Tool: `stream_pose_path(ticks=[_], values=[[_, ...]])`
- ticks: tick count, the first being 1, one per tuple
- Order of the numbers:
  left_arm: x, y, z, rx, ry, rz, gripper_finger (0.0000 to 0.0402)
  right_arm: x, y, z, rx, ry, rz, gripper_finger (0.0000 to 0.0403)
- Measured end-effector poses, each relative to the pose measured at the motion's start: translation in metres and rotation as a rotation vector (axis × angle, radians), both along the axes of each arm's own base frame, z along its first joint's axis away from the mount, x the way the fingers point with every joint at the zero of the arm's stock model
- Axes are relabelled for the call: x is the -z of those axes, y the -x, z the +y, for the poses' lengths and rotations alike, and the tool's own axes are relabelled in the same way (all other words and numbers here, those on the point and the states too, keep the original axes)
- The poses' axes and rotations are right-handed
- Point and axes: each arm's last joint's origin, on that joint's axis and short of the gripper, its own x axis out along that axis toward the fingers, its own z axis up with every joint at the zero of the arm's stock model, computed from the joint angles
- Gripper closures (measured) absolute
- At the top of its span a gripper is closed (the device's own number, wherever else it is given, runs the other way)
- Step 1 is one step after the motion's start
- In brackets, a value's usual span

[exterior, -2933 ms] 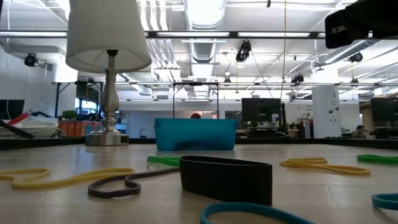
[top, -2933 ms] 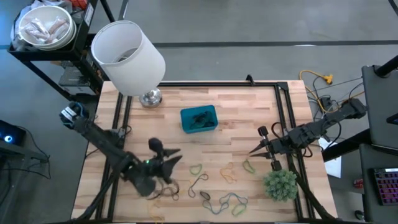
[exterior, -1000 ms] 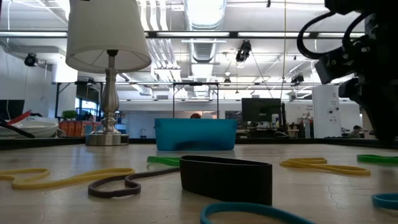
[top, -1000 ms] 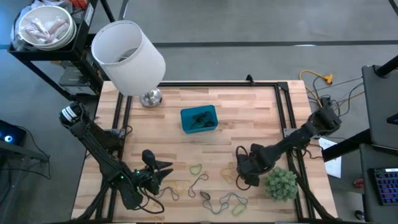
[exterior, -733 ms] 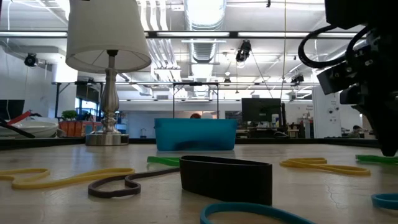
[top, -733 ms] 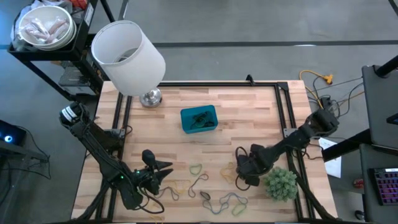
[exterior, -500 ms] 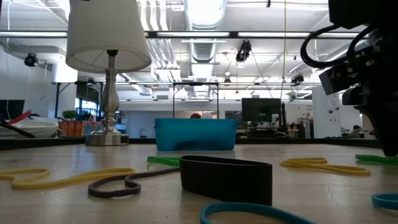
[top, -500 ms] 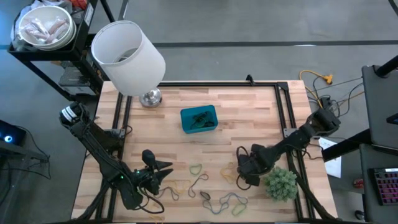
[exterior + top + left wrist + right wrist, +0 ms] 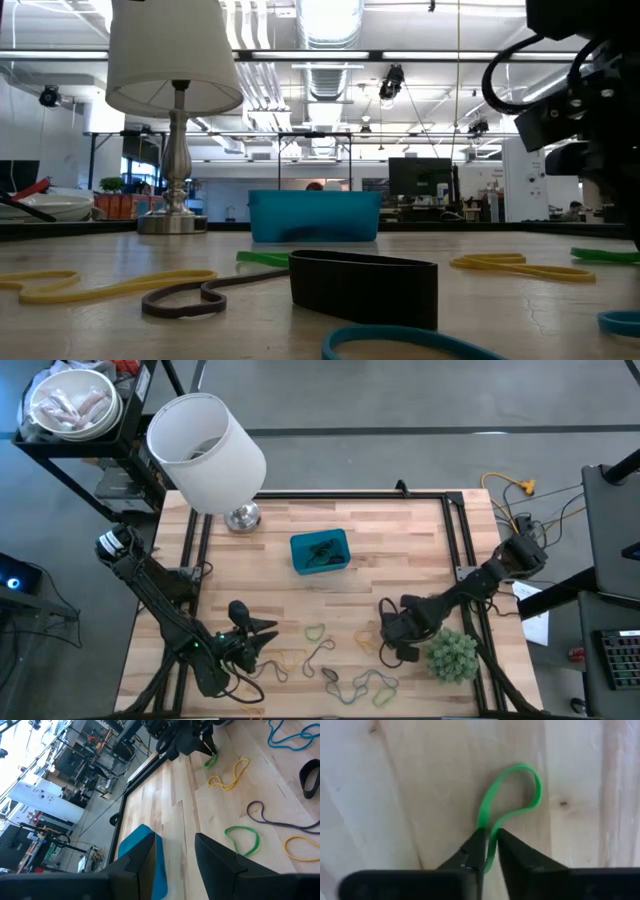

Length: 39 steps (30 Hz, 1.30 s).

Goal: Pick and place rubber bands into bin
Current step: Put the green rubber band into the blue bin

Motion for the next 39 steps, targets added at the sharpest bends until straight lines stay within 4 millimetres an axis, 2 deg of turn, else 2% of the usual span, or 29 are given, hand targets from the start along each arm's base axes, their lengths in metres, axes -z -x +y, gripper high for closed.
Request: stream_pose_path(ticks=[3,12,15,23,26,29,34,39], values=[[0.000,0.000,0.000,0.000,0.000,0.000,0.0281,-0.004,-0.003,0.003,-0.060,0.004,-0.015,0.0390],[0.000,0.000,0.000,0.000,0.001,-0.001,0.0281,-0.033,-0.024,0.015,-0.223,0.158,-0.198,0.0394],[0.000,0.000,0.000,0.000,0.001,-0.001,0.0281,-0.046,-0.031,0.015,-0.271,0.290,-0.267,0.0394],[0.000,0.000,0.000,0.000,0.001,-0.001,0.0281,-0.081,-0.054,0.007,-0.321,0.793,-0.463,0.0394],[0.000,0.000,0.000,0.000,0.001,-0.001,0.0281,-0.094,-0.064,-0.004,-0.285,0.918,-0.487,0.0394],[0.000,0.000,0.000,0.000,0.002,-0.001,0.0281,-0.102,-0.075,-0.020,-0.242,0.969,-0.488,0.0394],[0.000,0.000,0.000,0.000,0.002,-0.001,0.0281,-0.102,-0.096,-0.055,-0.187,0.995,-0.486,0.0394],[0.000,0.000,0.000,0.000,0.002,-0.001,0.0281,-0.097,-0.114,-0.096,-0.162,0.947,-0.533,0.0394]])
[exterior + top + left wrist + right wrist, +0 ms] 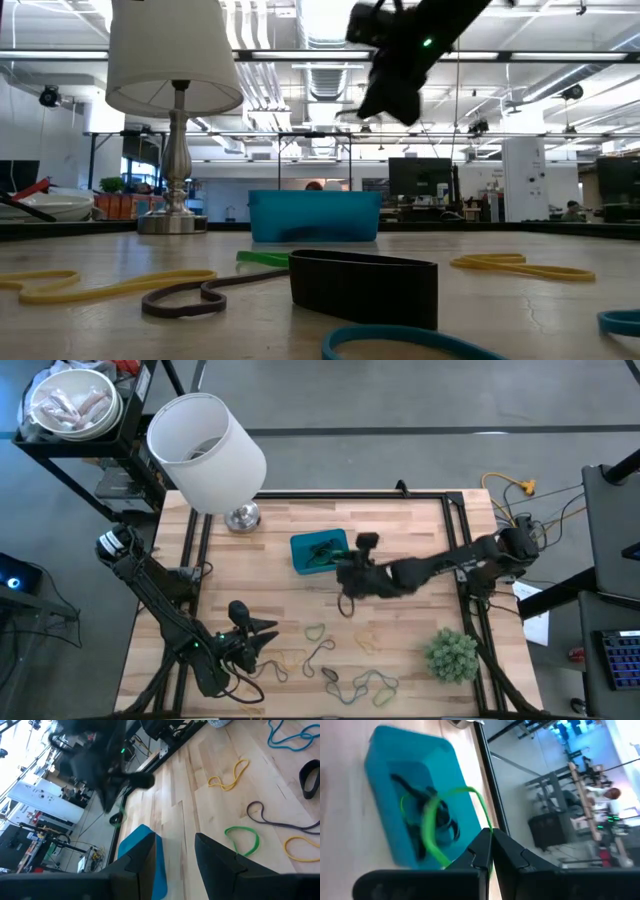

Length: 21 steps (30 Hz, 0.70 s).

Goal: Pick and place rubber bands into bin
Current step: Put the green rubber band into the blue bin

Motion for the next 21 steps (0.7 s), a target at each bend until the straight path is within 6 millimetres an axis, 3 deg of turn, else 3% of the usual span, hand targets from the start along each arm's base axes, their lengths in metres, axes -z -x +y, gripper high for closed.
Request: stream_pose_path(ticks=[11,21], values=[[0.000,0.000,0.000,0.000,0.000,0.000,0.0281,0.016,-0.012,-0.074,-0.064,-0.196,-0.165,0.0394],[0.000,0.000,0.000,0.000,0.000,0.000,0.0281,0.053,-0.027,-0.094,-0.054,-0.236,-0.101,0.0394]])
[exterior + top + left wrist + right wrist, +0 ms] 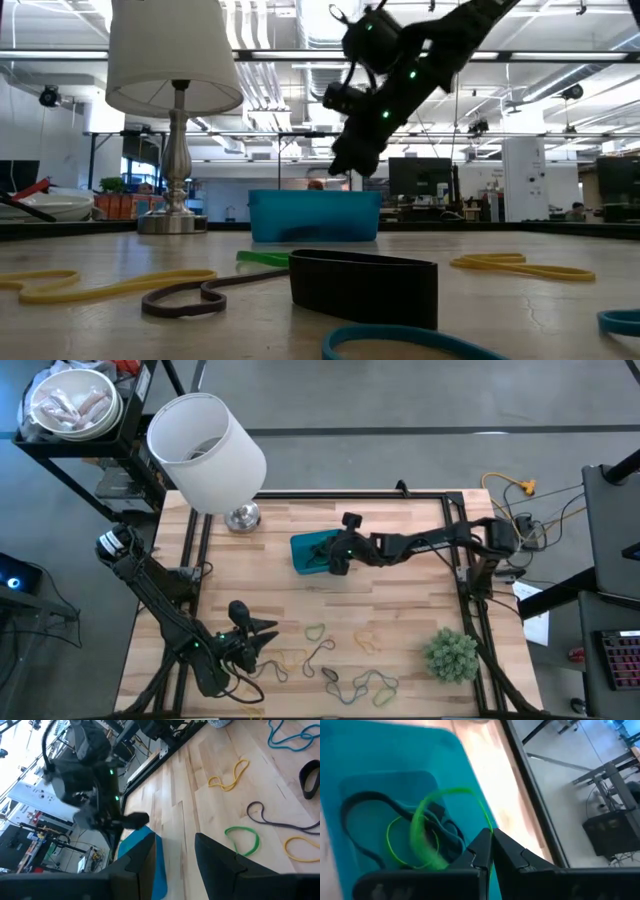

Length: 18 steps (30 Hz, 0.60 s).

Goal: Pick and place rubber bands into bin
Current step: Put the green rubber band into the blue bin

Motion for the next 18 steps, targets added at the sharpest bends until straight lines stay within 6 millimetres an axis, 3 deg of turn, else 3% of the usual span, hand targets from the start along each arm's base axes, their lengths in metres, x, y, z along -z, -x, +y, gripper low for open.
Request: stream_pose_path(ticks=[8,18], values=[[0.001,0.000,0.000,0.000,-0.003,0.003,0.0281,0.011,-0.018,-0.004,-0.005,0.003,0.032,0.0384],[0.005,0.001,0.002,0.000,-0.013,0.011,0.0281,-0.001,-0.017,-0.004,0.007,-0.050,0.054,0.0294]])
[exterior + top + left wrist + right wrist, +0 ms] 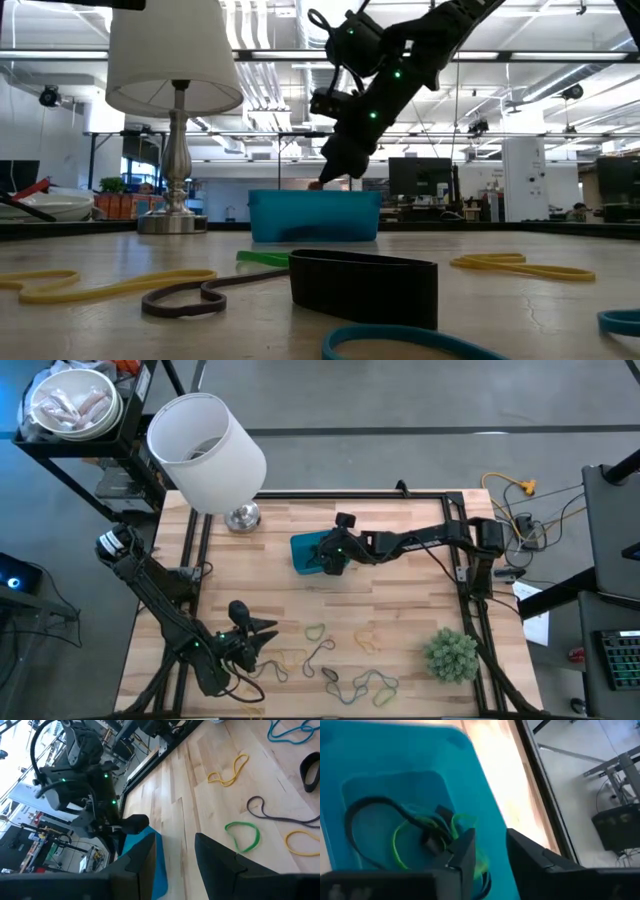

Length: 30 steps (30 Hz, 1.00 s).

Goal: Pick and place rubber bands into bin
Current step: Put the green rubber band into the blue bin

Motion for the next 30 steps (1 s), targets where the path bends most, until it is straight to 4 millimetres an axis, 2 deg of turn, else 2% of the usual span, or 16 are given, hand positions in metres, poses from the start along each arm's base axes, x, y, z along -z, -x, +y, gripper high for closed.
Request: stream_pose_path(ticks=[5,10,12,17,21,25,30], values=[[0.000,0.000,0.000,-0.001,0.001,-0.001,0.0281,-0.007,0.002,0.005,-0.032,0.016,0.027,0.0265],[0.002,0.000,-0.001,-0.015,0.146,-0.022,0.0281,-0.041,0.015,0.032,-0.111,0.035,0.012,0.0261],[0.008,0.001,-0.001,0.023,0.223,0.030,0.0281,-0.057,0.024,0.046,-0.149,0.036,0.000,0.0265],[0.021,0.000,-0.006,0.071,0.312,0.133,0.0281,-0.096,0.060,0.084,-0.229,0.004,-0.055,0.0276],[0.029,-0.007,-0.018,0.127,0.347,0.230,0.0281,-0.120,0.095,0.115,-0.308,-0.042,-0.115,0.0283],[0.034,-0.013,-0.030,0.115,0.388,0.339,0.0281,-0.131,0.132,0.141,-0.421,-0.071,-0.184,0.0287],[0.029,-0.011,-0.032,-0.146,0.495,0.536,0.0281,-0.129,0.168,0.163,-0.536,-0.119,-0.241,0.0292]])
